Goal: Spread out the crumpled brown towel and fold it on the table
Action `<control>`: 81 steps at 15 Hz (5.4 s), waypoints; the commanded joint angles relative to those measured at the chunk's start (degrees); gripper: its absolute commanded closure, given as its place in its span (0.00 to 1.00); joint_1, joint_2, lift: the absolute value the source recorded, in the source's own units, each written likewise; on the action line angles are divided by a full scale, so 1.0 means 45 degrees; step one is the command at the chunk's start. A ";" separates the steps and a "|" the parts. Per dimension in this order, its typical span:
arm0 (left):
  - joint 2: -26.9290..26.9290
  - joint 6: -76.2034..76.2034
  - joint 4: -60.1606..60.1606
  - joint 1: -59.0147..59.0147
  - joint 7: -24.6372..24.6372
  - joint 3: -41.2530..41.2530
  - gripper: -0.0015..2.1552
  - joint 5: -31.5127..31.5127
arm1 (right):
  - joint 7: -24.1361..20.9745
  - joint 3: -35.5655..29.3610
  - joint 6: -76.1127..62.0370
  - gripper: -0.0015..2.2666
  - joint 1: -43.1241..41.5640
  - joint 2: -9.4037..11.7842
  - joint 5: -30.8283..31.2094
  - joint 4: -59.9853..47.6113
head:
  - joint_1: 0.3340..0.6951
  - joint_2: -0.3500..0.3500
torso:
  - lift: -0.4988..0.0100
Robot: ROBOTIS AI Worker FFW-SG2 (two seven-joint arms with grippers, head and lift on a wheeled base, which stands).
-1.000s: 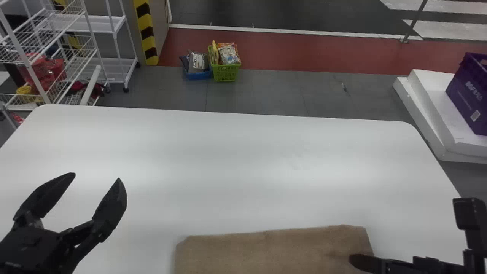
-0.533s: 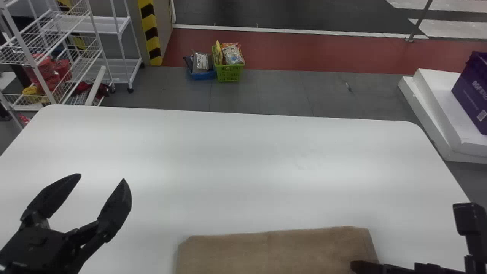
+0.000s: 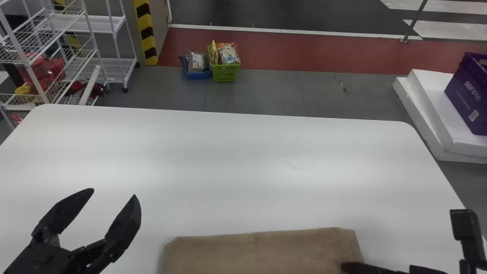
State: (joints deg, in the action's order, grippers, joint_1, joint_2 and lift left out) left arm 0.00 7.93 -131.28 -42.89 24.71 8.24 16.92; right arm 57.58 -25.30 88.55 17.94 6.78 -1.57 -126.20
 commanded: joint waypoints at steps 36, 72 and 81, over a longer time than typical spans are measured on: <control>-0.0957 0.4088 -0.0005 -0.1348 0.0231 -0.2867 0.85 -0.2296 | 0.0114 -0.1057 0.0339 0.38 0.0368 -0.0236 -0.0765 0.0564 | 1.00 0.00 | 0.73; -0.1074 0.4127 0.0991 -0.0215 -0.0277 -0.3863 0.85 -0.3096 | -0.0022 0.3025 0.0339 0.63 -0.0042 -0.1517 -0.3734 -0.1096 | 1.00 0.44 | 0.73; -0.1230 0.4362 0.0815 -0.0235 -0.0237 -0.3824 0.87 -0.2940 | -0.0315 0.3552 0.0339 0.00 -0.0589 -0.1517 -0.4359 -0.0412 | 1.00 0.56 | 0.73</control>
State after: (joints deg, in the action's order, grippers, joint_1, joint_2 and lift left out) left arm -5.40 27.40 -127.57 -43.90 23.64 -9.05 3.63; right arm 55.67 -8.08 88.56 15.47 0.00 -19.70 -127.85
